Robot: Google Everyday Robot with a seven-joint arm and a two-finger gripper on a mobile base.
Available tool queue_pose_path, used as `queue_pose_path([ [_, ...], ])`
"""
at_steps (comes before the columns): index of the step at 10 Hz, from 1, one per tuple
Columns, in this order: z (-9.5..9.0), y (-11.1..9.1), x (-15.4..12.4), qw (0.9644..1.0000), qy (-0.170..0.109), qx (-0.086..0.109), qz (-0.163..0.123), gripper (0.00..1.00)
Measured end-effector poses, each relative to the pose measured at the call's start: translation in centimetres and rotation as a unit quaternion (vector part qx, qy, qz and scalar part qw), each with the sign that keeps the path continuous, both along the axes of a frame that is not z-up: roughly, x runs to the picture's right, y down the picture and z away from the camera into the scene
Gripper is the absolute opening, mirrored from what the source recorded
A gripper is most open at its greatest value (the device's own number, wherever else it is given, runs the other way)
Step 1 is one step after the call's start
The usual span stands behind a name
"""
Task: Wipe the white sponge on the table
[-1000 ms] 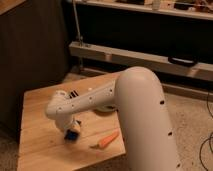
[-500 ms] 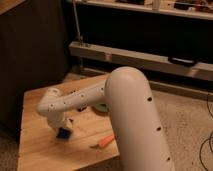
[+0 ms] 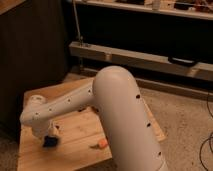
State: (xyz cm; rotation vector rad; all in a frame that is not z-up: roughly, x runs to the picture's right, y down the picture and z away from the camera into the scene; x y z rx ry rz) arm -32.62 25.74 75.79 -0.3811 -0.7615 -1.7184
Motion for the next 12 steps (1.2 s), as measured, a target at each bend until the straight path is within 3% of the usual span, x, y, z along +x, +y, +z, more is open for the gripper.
queue_pose_path([
  [2,-1.7,1.3,-0.3,0.9997,-0.022,-0.002,-0.011,0.04],
  [7,-4.9,4.7,3.1,0.9987,-0.041,-0.03,-0.002,0.04],
  [12,-6.6,7.1,6.7,0.9982,-0.033,-0.05,-0.005,0.04],
])
